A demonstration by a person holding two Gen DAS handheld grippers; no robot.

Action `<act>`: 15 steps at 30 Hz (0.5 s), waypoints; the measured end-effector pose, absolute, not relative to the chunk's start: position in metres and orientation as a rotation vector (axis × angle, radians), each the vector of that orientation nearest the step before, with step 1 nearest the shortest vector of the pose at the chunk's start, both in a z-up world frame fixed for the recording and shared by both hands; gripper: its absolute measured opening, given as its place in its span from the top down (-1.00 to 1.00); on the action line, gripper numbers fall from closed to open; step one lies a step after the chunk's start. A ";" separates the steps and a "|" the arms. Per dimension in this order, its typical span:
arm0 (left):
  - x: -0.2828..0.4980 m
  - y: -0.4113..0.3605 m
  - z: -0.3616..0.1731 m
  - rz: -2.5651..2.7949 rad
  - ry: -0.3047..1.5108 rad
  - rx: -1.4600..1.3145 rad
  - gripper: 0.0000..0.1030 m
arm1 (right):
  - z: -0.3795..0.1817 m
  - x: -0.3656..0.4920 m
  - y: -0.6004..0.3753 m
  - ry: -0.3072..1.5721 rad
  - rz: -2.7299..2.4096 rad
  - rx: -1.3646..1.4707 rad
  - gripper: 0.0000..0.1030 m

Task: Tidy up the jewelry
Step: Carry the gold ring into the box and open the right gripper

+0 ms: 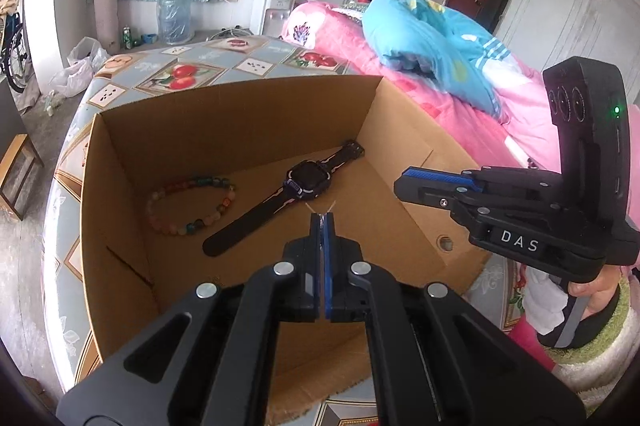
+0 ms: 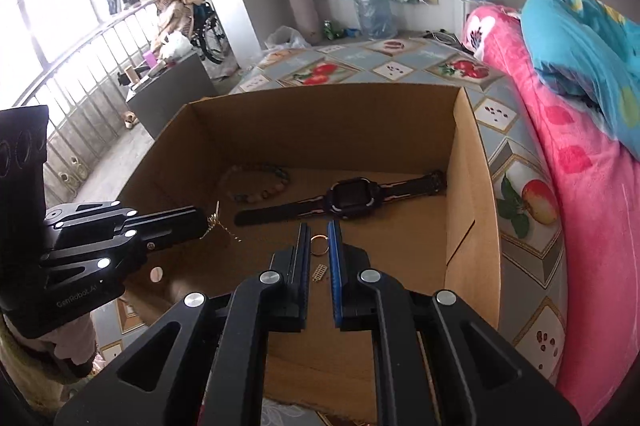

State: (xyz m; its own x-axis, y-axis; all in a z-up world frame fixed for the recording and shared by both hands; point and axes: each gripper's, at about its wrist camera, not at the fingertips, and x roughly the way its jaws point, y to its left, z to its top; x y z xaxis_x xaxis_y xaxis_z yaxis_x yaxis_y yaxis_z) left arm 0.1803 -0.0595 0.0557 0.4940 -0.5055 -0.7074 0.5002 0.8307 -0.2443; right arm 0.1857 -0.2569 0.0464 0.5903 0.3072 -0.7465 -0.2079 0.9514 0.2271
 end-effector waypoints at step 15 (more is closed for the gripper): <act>0.164 -0.034 0.071 -0.581 0.771 -0.077 0.57 | 0.077 0.151 -0.282 0.739 0.322 0.208 0.80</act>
State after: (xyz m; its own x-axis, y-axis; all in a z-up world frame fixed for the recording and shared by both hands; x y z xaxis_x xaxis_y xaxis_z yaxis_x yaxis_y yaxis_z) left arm 0.1641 -0.0338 0.0713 0.5689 -0.5220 -0.6355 0.4671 0.8411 -0.2727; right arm 0.1513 -0.2824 0.0765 0.6936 0.3590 -0.6246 -0.2141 0.9305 0.2971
